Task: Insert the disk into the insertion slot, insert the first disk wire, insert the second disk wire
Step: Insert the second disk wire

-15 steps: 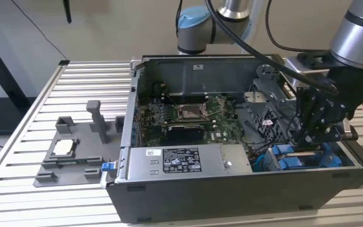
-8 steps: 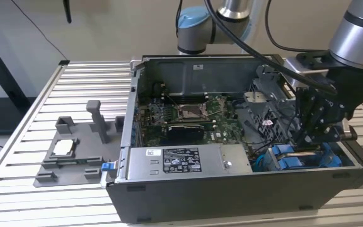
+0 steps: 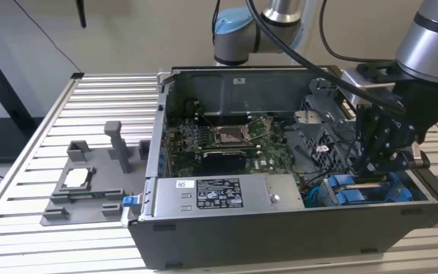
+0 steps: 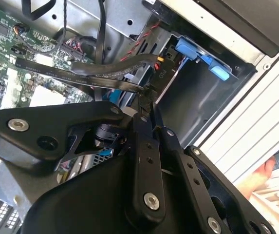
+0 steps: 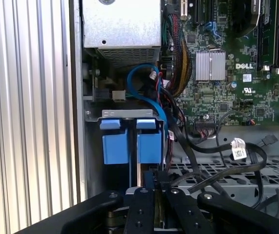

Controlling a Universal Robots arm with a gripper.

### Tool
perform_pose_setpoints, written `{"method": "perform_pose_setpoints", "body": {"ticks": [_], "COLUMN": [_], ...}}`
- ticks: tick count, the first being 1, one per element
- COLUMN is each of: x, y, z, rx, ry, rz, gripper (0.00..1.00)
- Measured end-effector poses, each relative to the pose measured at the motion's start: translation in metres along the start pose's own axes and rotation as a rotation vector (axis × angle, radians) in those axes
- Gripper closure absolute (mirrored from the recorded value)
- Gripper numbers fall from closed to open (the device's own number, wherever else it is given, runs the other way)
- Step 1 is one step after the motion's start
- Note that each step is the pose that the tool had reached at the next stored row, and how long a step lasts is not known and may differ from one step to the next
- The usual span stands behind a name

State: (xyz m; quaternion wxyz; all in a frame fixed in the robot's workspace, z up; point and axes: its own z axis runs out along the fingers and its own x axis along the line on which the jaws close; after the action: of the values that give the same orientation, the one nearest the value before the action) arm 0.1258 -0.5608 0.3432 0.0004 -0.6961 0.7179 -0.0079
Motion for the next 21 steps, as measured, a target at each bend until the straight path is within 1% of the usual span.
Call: {"method": "perform_pose_setpoints", "body": {"ticks": [5,6,8,10,15,21], "x": [-0.0007,-0.0008,-0.0008,-0.0009,-0.0009,-0.0008], "y": [0.0001,0.0002,0.0002,0.0001,0.0002,0.0003], "z": [-0.0003,-0.0003,-0.0002,0.0,0.0015,0.0059], "rx": [0.001,0.0023,0.0071,0.0091,0.0097,0.0104], "ry": [-0.0011,-0.0011,-0.0016,-0.0015,-0.0018,-0.001], "rz": [0.0,0.0,0.0,0.0,0.0,0.0], "gripper": [0.84,0.84,0.84,0.84,0.84,0.84]}}
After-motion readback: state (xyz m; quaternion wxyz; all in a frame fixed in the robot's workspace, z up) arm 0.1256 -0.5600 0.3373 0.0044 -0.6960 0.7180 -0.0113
